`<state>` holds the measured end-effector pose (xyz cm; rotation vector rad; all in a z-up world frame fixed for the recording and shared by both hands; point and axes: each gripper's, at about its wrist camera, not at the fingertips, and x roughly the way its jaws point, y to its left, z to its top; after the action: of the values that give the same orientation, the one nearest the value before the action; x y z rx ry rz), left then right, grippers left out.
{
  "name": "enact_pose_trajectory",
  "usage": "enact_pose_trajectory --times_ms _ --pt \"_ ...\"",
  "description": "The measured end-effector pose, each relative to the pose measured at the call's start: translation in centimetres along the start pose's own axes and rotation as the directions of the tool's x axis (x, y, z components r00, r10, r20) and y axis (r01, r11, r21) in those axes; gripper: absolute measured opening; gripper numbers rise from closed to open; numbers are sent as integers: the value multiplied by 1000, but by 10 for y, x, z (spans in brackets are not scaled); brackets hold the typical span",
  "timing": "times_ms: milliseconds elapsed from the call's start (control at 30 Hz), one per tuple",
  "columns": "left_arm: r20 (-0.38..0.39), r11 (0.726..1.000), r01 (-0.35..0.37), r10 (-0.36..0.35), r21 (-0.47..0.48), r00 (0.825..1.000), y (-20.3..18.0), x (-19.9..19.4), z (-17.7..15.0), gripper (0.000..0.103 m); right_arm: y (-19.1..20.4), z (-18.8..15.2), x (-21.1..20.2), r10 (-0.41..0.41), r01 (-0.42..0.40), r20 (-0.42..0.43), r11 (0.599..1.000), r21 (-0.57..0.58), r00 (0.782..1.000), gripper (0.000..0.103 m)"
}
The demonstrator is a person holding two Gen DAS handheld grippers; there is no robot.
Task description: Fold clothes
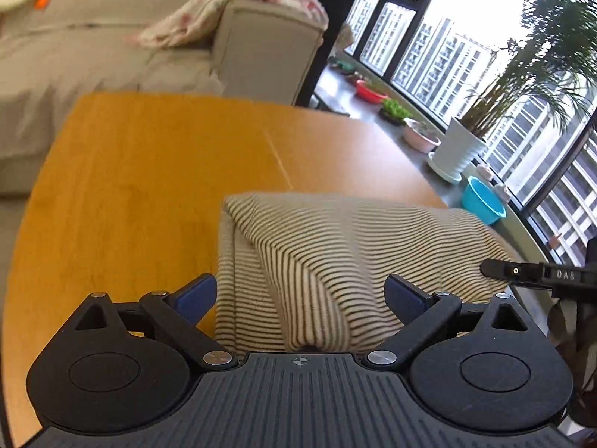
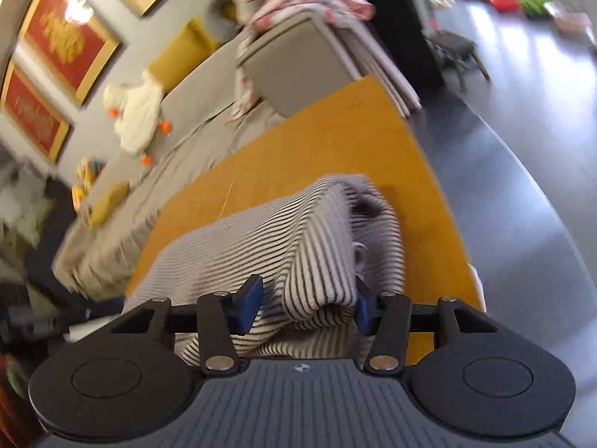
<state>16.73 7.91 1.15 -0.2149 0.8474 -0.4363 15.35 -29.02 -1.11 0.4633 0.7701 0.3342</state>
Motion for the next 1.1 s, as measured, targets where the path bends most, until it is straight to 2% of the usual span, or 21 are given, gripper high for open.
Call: enact_pose_trajectory --times_ms 33,67,100,167,233,300,367,433,567,633,733,800,833,867,900,933,967,1000,1067,1100 --pt "-7 1000 18 -18 -8 1000 1 7 0 92 7 0 5 -6 6 4 999 -47 1000 46" --pt "-14 999 37 -37 -17 999 2 13 0 77 12 0 10 -6 6 6 997 -80 1000 44" --pt "-20 998 55 -55 -20 998 1 19 2 67 16 2 15 -4 5 7 994 -108 1000 43" --pt "-23 997 73 -74 -8 997 -3 30 7 65 21 8 27 6 -5 8 990 -140 1000 33" --pt "-5 999 46 -46 27 999 -5 34 15 58 27 19 40 1 3 19 985 -170 1000 28" --pt "17 999 43 -43 21 999 -1 29 26 43 34 33 46 0 9 45 981 -193 999 21" --pt "51 997 78 -78 14 996 2 10 32 40 42 45 40 25 -8 76 979 -206 997 19" --pt "86 995 94 -97 46 991 0 -11 28 40 52 46 23 77 -53 94 970 -236 993 19" --pt "97 992 105 -112 69 989 1 -34 8 40 64 26 -5 126 -100 78 956 -275 989 19" --pt "74 994 96 -100 60 992 5 -30 -6 40 64 13 -9 128 -107 59 955 -276 990 19" --pt "29 998 51 -53 37 998 18 -14 -24 42 55 -7 4 69 -59 29 961 -270 997 20" --pt "23 999 37 -37 17 999 23 -9 -31 49 46 -19 17 18 -19 -7 968 -251 1000 23" --pt "26 999 30 -31 15 999 24 -10 -31 51 42 -22 16 24 -23 1 970 -243 1000 24" --pt "31 1000 13 -14 26 999 22 -12 -32 57 39 -22 13 32 -29 6 970 -239 999 27" --pt "38 999 -11 9 48 999 19 -16 -32 63 39 -22 9 22 -20 6 970 -240 1000 39" --pt "46 997 -35 32 72 998 16 -20 -33 65 39 -22 5 4 -1 12 968 -252 1000 44" --pt "54 994 -58 53 97 997 12 -24 -34 70 40 -22 1 -16 20 19 961 -274 1000 55" --pt "65 991 -74 67 112 996 9 -28 -34 73 40 -22 -3 -41 47 27 953 -298 999 72" --pt "90 989 -87 76 117 993 4 -38 -35 74 40 -23 -12 -86 98 52 941 -325 995 86" --pt "108 991 -74 62 109 992 1 -46 -34 76 39 -23 -18 -95 111 65 937 -330 993 88"
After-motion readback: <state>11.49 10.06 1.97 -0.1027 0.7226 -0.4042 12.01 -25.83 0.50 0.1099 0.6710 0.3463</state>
